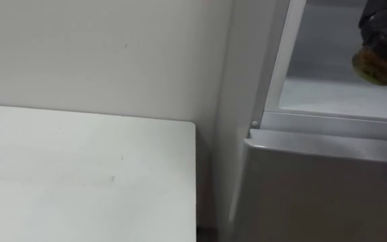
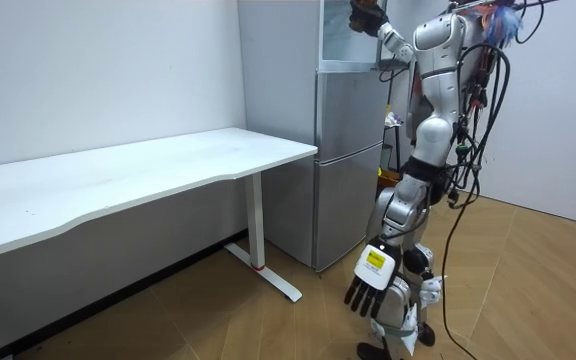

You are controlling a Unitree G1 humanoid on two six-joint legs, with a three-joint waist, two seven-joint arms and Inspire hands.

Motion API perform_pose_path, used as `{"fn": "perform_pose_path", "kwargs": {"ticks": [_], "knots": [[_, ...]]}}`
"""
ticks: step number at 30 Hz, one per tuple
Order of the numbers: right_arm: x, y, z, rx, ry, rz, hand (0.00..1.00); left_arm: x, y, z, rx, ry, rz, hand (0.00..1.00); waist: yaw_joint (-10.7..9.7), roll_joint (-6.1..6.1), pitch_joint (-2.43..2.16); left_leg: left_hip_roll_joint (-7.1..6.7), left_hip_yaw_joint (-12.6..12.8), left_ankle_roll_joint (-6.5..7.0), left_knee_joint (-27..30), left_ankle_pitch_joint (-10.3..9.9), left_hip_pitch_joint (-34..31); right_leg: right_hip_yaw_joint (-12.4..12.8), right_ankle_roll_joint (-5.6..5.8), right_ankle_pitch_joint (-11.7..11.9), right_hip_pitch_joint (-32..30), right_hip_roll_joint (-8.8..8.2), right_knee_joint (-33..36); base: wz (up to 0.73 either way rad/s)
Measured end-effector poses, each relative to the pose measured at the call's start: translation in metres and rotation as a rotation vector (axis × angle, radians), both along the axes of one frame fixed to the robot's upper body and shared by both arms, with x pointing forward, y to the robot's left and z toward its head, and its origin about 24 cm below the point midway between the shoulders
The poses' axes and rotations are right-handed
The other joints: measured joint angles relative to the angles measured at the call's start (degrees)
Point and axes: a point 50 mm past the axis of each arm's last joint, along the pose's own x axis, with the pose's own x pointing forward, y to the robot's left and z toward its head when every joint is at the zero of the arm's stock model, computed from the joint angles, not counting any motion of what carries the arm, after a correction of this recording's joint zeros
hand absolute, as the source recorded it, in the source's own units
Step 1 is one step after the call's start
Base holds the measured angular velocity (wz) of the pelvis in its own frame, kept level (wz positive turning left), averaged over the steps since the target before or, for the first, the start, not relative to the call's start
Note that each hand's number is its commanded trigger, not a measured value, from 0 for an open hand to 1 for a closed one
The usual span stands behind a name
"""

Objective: Put the bottle in the upper fridge

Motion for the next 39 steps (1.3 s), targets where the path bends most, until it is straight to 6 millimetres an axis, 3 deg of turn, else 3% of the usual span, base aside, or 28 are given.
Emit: {"fn": "perform_pose_path", "kwargs": {"ticks": [3,7,12,19,25,33,39], "knots": [[0.008,-0.008,-0.012,0.030,0.084,-0.012,1.00,0.001,0.003,0.001,0.010,0.006,-0.008,0.00,0.23,-0.39,0.10,-0.01,-0.15,0.00,-0.08,0.00,-0.07,0.11,0.00,0.00,-0.09,0.04,0.01,0.00],[0.017,-0.021,-0.025,0.071,0.173,-0.038,1.00,0.000,0.007,0.002,0.021,0.011,-0.010,0.00,0.35,-0.95,-0.25,-0.22,-0.18,0.00,0.01,0.00,-0.97,0.04,-0.02,0.01,-0.92,0.09,0.05,0.00],[0.027,-0.030,-0.032,0.131,0.216,-0.052,1.00,0.001,0.009,0.003,0.029,0.011,-0.015,0.00,0.62,-1.02,-0.29,-0.27,0.06,-0.01,0.02,0.01,-1.34,-0.01,-0.03,0.02,-1.26,0.14,0.07,0.00],[0.042,-0.043,-0.039,0.295,0.269,-0.028,1.00,0.000,0.014,0.005,0.043,0.008,-0.009,0.00,2.52,-0.89,-0.27,-0.24,-0.03,-0.02,0.02,0.01,-2.21,0.23,-0.03,0.01,-2.24,0.17,0.04,0.00],[0.057,-0.049,-0.038,0.285,0.334,-0.080,1.00,-0.002,0.016,0.006,0.049,0.019,-0.007,0.00,3.74,-1.02,-0.21,-0.25,-0.06,-0.02,0.01,0.01,-2.46,-0.03,-0.03,0.01,-2.42,0.12,0.04,0.02],[0.059,-0.050,-0.039,0.232,0.368,-0.108,1.00,-0.001,0.017,0.006,0.051,0.031,-0.004,0.00,5.91,-1.92,0.24,-0.07,-0.27,-0.02,0.07,0.01,-2.63,-0.36,-0.03,0.01,-2.53,0.03,0.04,0.01],[0.059,-0.051,-0.038,0.180,0.376,-0.112,1.00,-0.001,0.018,0.006,0.036,0.033,-0.005,0.00,6.34,-2.27,0.28,-0.13,-1.00,-0.02,0.54,0.01,-3.50,-1.31,-0.02,0.01,-2.71,-0.07,0.05,0.08]]}}
